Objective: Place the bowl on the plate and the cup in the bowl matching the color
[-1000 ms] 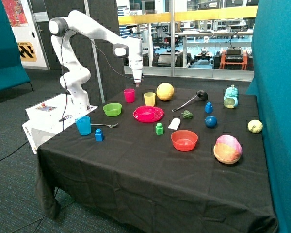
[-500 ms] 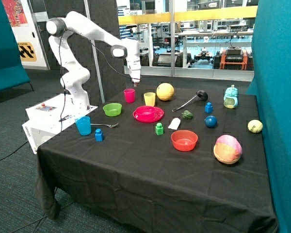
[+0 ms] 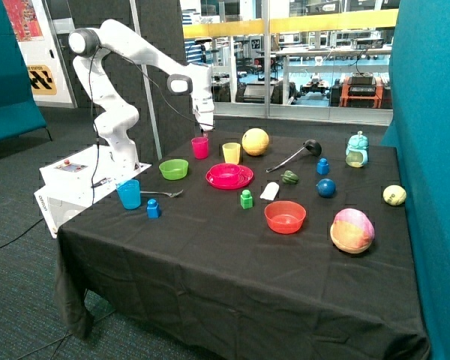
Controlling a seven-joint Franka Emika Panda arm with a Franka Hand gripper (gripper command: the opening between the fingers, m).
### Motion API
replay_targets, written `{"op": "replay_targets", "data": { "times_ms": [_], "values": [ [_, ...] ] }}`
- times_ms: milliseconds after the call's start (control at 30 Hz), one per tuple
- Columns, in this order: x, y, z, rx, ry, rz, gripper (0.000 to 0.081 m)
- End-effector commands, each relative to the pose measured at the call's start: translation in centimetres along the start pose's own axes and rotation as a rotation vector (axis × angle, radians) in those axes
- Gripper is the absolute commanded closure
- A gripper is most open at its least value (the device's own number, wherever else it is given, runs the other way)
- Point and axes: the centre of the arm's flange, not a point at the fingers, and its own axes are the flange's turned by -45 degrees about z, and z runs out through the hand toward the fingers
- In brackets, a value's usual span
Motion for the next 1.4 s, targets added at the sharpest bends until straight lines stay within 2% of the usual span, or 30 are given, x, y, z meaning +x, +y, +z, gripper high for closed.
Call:
{"op": "replay_targets", "data": {
  "times_ms": [0, 233, 267, 300, 367, 567, 667, 767, 833, 867, 1033, 1067, 1133, 1167, 1200, 1233, 1300, 1367],
  "values": [
    [-0.6, -0.5, 1.1, 0.0013, 0.0014, -0.016, 0.0336],
    [-0.4, -0.7, 2.0, 0.0013, 0.0014, -0.022, 0.0353],
    [-0.3, -0.8, 2.3, 0.0013, 0.0014, -0.023, 0.033],
    [-0.2, -0.8, 2.5, 0.0013, 0.0014, -0.021, 0.035],
    [0.0, -0.8, 3.0, 0.0013, 0.0014, -0.014, 0.0323],
    [0.3, -0.6, 3.7, 0.0013, 0.0013, -0.003, 0.032],
    [0.4, -0.3, 4.3, 0.0013, 0.0013, 0.013, 0.0394],
    [0.4, 0.0, 4.8, 0.0014, 0.0013, 0.022, 0.0372],
    [0.4, 0.1, 4.9, 0.0014, 0.0013, 0.024, 0.0402],
    [0.4, 0.1, 5.0, 0.0014, 0.0013, 0.024, 0.0377],
    [0.4, 0.0, 5.3, 0.0014, 0.0013, 0.023, 0.0408],
    [0.3, -0.1, 5.4, 0.0014, 0.0013, 0.023, 0.0381],
    [0.3, -0.2, 5.5, 0.0014, 0.0013, 0.023, 0.0411],
    [0.3, -0.2, 5.5, 0.0014, 0.0013, 0.023, 0.0384],
    [0.3, -0.3, 5.5, 0.0014, 0.0013, 0.023, 0.0404],
    [0.3, -0.3, 5.6, 0.0014, 0.0013, 0.023, 0.0388],
    [0.3, -0.3, 5.6, 0.0014, 0.0013, 0.022, 0.0431],
    [0.3, -0.4, 5.7, 0.0014, 0.0013, 0.023, 0.0386]
  ]
}}
